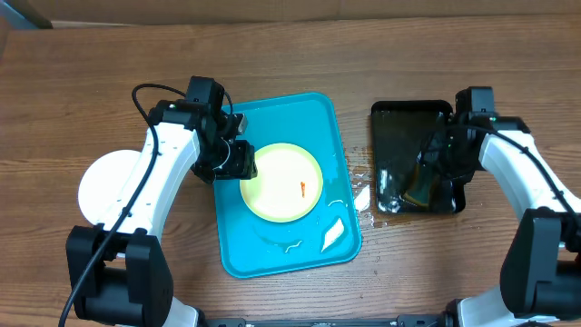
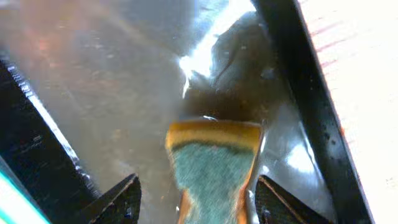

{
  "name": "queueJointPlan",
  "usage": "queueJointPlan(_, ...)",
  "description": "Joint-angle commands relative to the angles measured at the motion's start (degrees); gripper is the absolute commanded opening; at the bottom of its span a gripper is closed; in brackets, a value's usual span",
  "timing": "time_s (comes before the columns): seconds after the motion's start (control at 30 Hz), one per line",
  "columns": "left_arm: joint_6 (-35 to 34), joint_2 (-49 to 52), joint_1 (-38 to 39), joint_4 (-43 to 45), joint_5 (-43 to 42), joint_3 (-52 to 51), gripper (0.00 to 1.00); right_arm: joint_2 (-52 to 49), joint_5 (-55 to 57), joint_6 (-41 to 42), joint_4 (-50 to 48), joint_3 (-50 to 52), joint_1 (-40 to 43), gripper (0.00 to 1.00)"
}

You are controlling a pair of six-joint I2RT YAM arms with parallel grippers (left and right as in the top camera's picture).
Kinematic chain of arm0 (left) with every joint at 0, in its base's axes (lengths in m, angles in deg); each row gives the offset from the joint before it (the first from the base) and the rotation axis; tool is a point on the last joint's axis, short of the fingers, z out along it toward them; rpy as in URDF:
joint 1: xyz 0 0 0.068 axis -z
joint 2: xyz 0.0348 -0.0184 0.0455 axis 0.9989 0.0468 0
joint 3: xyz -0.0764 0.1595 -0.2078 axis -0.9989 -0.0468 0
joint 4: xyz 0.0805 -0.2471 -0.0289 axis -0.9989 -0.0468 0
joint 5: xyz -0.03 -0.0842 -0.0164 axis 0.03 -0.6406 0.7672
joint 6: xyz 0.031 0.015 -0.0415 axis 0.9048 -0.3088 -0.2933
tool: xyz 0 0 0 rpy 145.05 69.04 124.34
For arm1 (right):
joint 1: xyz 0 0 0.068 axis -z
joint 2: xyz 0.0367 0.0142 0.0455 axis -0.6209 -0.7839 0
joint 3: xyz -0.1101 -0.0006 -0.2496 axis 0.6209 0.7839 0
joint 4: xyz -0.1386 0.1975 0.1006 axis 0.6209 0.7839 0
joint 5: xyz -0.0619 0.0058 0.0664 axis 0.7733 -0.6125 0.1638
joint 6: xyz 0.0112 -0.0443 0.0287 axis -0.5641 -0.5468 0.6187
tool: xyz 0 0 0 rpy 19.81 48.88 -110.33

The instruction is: Clean dirty plates on tray and stack at the side

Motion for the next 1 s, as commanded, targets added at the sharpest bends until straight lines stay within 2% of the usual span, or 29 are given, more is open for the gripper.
queueJointPlan(0.0,0.7,-0.5,0.4,0.4,-0.9,0.6,0.61,-0.4,2.5,3.2,-2.9,5.2,-0.3,0.53)
queueJointPlan(0.03,0.7,-0.5,0.4,0.4,-0.9,0.6,0.61,-0.5,2.5,4.7,-4.1,6.8,-0.3,0.47)
queueJointPlan(0.07,0.7,-0.5,0.4,0.4,-0.9,0.6,0.62,-0.5,2.3,5.6,-4.8,8.0,-0.3,0.34)
queueJointPlan(0.13,0.7,-0.5,0.4,0.4,-0.9,0.6,0.62,-0.5,1.8,5.7,-4.9,8.8,-0.3,0.17)
queueJointPlan(0.23,0.7,-0.5,0.4,0.4,-0.9,0.6,0.63,-0.4,0.2,5.2,-5.0,8.2,-0.3,0.04)
queueJointPlan(0.27,0.7,-0.5,0.4,0.4,-0.9,0.6,0.63,-0.3,-0.7,4.0,-5.0,7.5,-0.2,0.04)
queueJointPlan(0.43,0.7,-0.5,0.4,0.4,-0.9,0.6,0.64,1.2,-3.9,-0.6,-1.8,0.4,-0.2,0.04)
queueJointPlan(0.47,0.7,-0.5,0.4,0.4,-0.9,0.6,0.64,1.6,-3.9,-0.6,-0.7,-1.1,-0.2,0.09)
queueJointPlan(0.57,0.7,-0.5,0.4,0.4,-0.9,0.6,0.64,2.4,-3.9,-0.6,3.5,-5.1,-0.3,0.4)
queueJointPlan(0.67,0.7,-0.5,0.4,0.7,-0.9,0.6,0.64,2.3,-3.9,-0.6,6.9,-5.6,-0.3,0.55)
queueJointPlan(0.8,0.7,-0.5,0.4,1.6,-0.9,0.6,0.66,1.9,-3.9,-0.6,6.6,-3.0,-0.3,0.58)
queueJointPlan(0.93,0.7,-0.5,0.4,2.3,-0.9,0.6,0.66,0.5,-2.2,-0.6,-3.6,3.6,-0.3,0.56)
queueJointPlan(0.97,0.7,-0.5,0.4,2.3,-0.9,0.6,0.66,0.1,-0.8,-0.5,-5.9,5.1,-0.3,0.53)
